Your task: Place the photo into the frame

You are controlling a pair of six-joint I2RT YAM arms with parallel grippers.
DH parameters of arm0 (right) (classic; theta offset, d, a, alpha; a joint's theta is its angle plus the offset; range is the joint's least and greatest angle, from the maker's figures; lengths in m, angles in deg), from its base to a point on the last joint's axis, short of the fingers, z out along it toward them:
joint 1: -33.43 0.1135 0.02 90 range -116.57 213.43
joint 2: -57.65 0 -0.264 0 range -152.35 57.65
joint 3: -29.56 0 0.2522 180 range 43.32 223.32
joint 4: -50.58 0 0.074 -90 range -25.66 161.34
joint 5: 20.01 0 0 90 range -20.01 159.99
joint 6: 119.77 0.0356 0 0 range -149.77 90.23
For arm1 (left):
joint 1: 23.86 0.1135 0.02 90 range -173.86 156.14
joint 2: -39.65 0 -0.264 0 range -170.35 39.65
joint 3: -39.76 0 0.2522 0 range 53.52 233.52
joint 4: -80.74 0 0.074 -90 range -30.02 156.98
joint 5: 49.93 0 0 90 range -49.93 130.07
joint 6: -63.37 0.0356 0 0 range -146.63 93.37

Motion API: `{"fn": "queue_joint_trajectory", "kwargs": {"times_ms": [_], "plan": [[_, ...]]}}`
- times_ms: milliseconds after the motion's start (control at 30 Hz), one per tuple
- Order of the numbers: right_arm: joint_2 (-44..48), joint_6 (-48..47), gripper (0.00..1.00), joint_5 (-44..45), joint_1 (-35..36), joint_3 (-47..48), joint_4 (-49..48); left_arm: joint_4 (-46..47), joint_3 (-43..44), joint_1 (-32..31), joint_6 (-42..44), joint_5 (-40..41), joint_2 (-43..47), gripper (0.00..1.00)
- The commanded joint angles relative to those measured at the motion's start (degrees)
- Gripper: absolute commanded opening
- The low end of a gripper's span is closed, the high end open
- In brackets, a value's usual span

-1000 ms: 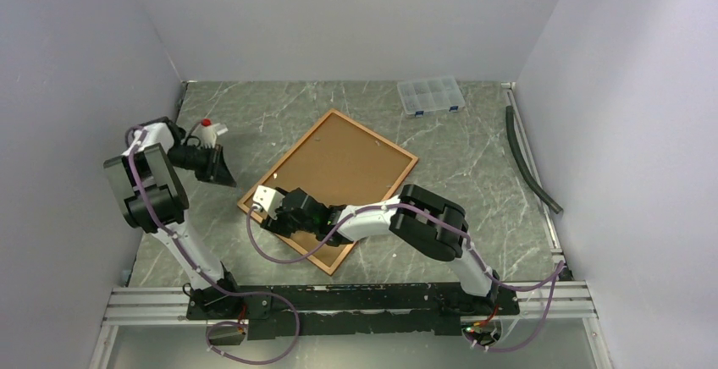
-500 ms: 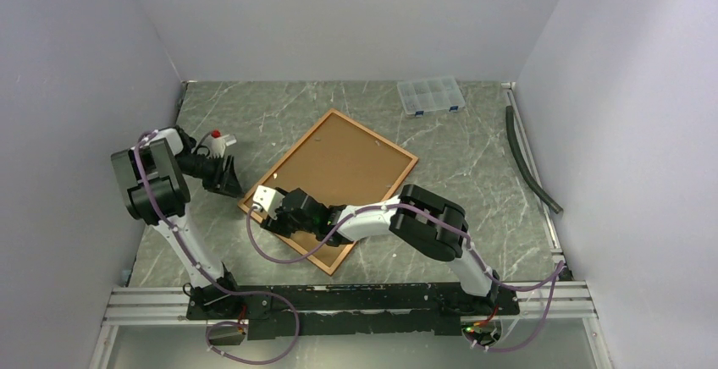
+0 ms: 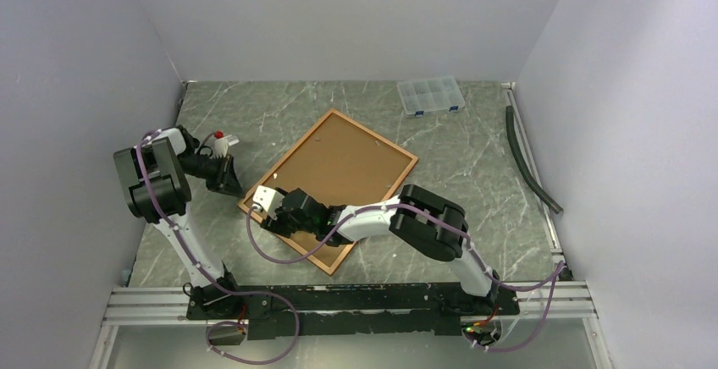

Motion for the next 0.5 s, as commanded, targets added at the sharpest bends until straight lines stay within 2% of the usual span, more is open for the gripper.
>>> {"fn": "queue_joint_trajectory", "kwargs": {"times_ms": [0, 467], "plan": [[-1.5, 0.0, 0.6, 0.5, 0.2, 1.8, -2.1, 3.0, -1.9, -0.9, 2.3, 3.1, -0.6, 0.11], [-2.8, 0.0, 0.6, 0.7, 0.0, 2.2, -3.0, 2.7, -4.0, -0.9, 3.7, 3.8, -0.3, 0.05]]}}
